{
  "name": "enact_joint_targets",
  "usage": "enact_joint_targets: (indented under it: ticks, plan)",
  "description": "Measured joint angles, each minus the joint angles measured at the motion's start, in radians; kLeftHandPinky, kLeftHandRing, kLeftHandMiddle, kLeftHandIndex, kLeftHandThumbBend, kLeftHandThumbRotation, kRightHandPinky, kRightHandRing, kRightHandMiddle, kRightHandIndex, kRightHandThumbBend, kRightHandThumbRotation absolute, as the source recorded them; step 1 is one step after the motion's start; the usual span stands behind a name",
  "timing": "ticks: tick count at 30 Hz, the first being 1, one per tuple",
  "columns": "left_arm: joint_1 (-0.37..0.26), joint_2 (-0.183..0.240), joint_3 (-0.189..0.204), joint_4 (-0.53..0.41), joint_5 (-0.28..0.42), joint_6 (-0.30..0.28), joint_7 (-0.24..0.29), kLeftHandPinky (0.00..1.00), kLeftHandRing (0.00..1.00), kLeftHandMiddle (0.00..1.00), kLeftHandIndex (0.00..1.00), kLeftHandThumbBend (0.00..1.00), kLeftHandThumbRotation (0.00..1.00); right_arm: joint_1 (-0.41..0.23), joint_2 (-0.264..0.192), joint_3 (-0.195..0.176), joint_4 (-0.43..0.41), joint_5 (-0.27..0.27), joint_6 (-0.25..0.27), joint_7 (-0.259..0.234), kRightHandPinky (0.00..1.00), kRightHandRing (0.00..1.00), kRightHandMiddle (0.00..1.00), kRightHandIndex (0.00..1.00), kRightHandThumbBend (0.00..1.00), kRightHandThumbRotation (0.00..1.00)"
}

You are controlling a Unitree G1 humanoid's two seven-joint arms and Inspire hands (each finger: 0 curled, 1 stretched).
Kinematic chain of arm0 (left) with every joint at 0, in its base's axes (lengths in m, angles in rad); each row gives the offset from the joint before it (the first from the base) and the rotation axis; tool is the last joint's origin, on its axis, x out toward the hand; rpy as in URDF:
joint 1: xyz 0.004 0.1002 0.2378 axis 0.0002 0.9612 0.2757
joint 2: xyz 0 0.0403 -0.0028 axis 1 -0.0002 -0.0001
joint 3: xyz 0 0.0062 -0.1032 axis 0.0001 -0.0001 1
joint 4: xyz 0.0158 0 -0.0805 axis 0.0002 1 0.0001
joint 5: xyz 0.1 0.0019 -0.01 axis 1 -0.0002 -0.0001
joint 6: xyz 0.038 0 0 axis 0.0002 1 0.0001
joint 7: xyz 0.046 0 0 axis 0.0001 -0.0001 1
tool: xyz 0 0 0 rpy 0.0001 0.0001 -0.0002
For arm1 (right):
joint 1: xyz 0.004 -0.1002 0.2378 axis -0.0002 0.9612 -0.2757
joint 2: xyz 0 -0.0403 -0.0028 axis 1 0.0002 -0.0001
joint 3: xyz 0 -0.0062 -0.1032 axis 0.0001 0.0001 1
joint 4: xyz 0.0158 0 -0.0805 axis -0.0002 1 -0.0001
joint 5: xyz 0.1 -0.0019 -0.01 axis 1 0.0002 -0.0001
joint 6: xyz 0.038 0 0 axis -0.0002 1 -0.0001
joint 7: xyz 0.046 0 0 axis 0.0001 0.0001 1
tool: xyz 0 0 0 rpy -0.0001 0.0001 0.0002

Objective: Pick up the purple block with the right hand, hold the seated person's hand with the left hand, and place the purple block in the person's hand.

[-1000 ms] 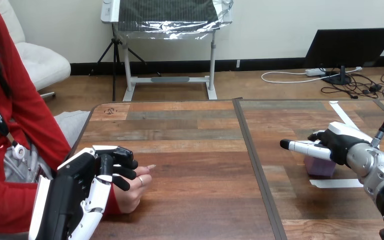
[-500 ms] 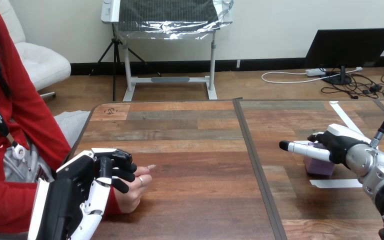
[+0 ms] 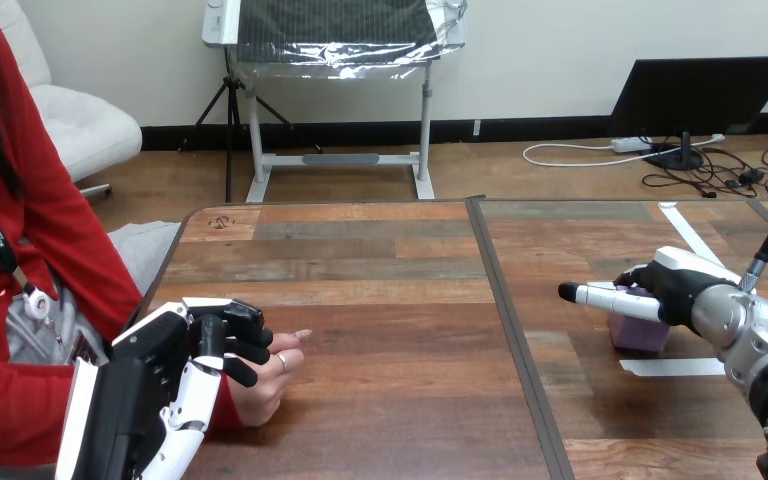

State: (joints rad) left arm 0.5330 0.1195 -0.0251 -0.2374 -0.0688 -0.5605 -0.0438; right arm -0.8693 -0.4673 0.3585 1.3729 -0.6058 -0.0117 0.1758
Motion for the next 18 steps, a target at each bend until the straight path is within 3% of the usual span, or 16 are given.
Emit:
enact_joint_targets:
  ticks: [11, 18]
  plan:
    - [0.000, 0.000, 0.000, 0.000, 0.001, 0.000, 0.000, 0.42, 0.51, 0.54, 0.53, 0.08, 0.60, -0.011, 0.000, 0.000, 0.000, 0.000, 0.025, 0.027, 0.80, 0.92, 0.94, 0.92, 0.84, 0.54]
    - [0.001, 0.000, 0.000, 0.000, 0.001, 0.000, 0.000, 0.42, 0.51, 0.54, 0.52, 0.07, 0.59, -0.014, 0.000, 0.001, 0.000, -0.001, 0.028, 0.035, 0.78, 0.93, 0.93, 0.90, 0.81, 0.35]
